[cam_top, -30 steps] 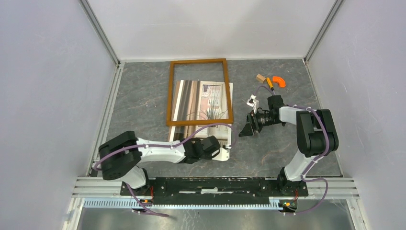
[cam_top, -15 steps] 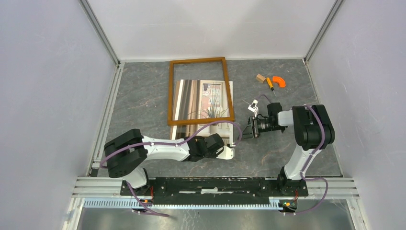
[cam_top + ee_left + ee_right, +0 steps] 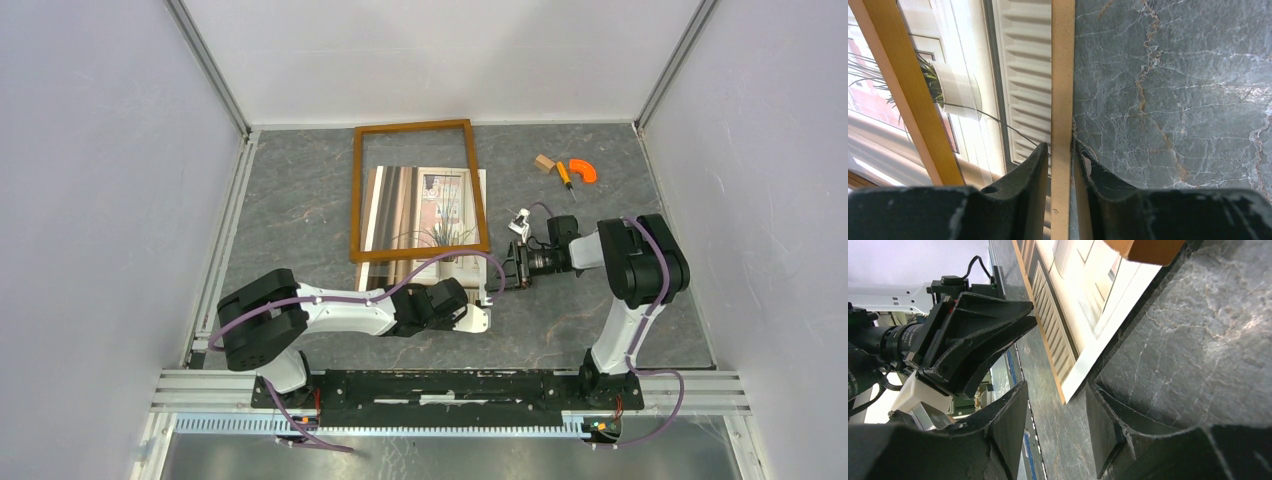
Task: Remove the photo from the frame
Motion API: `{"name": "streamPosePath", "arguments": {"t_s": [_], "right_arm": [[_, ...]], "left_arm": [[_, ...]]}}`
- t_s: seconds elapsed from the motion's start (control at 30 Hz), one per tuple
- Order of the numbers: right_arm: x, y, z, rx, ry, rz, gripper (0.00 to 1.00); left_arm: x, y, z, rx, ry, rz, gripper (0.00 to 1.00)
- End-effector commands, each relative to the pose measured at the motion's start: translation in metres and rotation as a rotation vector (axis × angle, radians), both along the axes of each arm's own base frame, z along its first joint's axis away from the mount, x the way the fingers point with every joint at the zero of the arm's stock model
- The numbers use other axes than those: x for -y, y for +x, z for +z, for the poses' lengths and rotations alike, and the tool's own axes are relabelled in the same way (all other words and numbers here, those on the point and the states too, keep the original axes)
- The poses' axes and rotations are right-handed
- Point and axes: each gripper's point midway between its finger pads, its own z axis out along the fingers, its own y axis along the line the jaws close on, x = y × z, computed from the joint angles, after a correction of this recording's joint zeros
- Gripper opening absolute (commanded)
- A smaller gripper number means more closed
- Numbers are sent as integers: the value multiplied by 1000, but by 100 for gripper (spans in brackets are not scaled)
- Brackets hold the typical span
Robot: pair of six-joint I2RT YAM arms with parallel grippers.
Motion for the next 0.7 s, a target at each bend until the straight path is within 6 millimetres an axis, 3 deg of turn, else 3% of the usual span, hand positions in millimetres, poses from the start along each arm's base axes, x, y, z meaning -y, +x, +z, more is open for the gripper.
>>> {"name": "streamPosePath", "arguments": {"t_s": [0.0,0.67], "right_arm": [[9,19,-41,62,-169,-82,52],[-10,17,25,150,86,-115,24]], "left_arm": [[-3,-15,-15,-89,0,8,32],[-3,-14,-17,-83,11,3,31]]}}
